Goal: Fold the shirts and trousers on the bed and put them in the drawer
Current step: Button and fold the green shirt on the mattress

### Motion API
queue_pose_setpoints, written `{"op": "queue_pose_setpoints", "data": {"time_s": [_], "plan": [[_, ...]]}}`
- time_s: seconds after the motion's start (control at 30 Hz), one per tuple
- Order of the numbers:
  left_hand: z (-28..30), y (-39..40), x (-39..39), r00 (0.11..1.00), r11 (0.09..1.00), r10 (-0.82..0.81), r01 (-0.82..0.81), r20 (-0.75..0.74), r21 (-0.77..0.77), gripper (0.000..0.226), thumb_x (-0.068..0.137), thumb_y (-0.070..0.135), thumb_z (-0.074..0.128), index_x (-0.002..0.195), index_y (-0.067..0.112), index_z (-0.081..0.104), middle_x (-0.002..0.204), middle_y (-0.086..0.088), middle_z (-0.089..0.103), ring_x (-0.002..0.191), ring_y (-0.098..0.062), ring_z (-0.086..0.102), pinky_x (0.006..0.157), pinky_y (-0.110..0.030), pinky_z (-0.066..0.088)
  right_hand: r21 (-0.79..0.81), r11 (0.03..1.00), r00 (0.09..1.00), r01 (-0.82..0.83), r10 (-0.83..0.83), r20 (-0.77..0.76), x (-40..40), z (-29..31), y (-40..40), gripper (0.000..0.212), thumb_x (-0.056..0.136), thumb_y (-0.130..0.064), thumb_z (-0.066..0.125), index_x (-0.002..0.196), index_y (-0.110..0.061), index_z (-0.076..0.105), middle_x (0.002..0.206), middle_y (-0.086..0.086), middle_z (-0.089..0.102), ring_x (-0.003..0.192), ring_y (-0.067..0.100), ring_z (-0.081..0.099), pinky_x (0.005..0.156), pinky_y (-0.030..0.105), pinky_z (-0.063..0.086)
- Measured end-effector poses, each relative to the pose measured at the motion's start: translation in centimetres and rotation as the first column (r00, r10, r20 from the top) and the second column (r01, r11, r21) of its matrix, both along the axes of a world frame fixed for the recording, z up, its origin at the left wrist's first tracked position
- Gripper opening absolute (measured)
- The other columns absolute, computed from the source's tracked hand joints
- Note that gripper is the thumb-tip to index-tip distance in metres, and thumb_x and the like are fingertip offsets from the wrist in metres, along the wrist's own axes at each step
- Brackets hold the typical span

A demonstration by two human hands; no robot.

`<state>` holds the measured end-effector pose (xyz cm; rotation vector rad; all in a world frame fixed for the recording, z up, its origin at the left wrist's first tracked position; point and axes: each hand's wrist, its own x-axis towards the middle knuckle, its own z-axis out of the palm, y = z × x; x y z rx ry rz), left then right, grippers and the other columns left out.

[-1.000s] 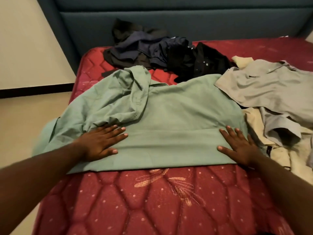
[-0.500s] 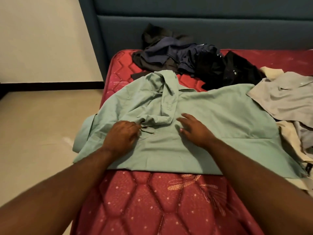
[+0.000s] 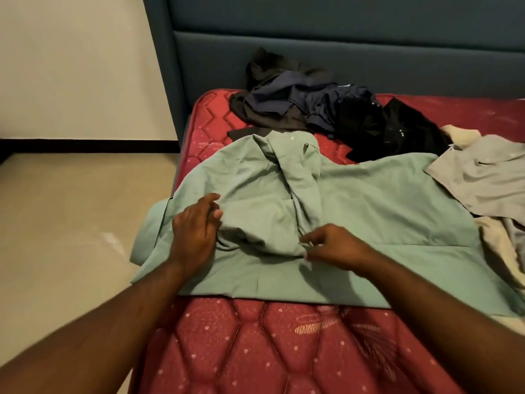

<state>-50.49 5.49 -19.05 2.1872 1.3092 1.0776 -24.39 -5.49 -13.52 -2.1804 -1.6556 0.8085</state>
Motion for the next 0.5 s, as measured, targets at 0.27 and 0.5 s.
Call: {"op": "queue_pose_setpoints", "data": {"time_s": [0.27, 0.5], "plan": [[3.0, 0.8, 1.5, 0.856, 0.960, 0.100, -0.218, -0.507, -0.178, 0.045, 0.091, 0.039, 0.063, 0.134, 0.033, 0.053, 0.125, 0.001, 0.060, 0.121, -0.027, 0.043, 0.091, -0.041, 0.027, 0.174, 0.958, 0.962, 0.226, -0.248, 0.117, 0.5, -0.2, 10.6, 0.039, 0.087, -0.013, 0.059, 0.126, -0.014, 0.059, 0.129, 0.014, 0.058, 0.117, 0.031, 0.055, 0.098, 0.035, 0.044], [4.9, 2.7, 1.8, 0.840, 0.946, 0.134, -0.267, -0.526, -0.185, 0.012, 0.088, 0.025, 0.061, 0.097, 0.026, 0.069, 0.099, -0.004, 0.070, 0.093, -0.028, 0.062, 0.080, -0.036, 0.050, 0.155, 0.839, 0.852, 0.522, -0.522, -0.047, 0.5, -2.5, 15.2, 0.023, 0.091, -0.007, 0.054, 0.112, -0.004, 0.064, 0.119, 0.018, 0.063, 0.113, 0.035, 0.058, 0.094, 0.036, 0.046]]}}
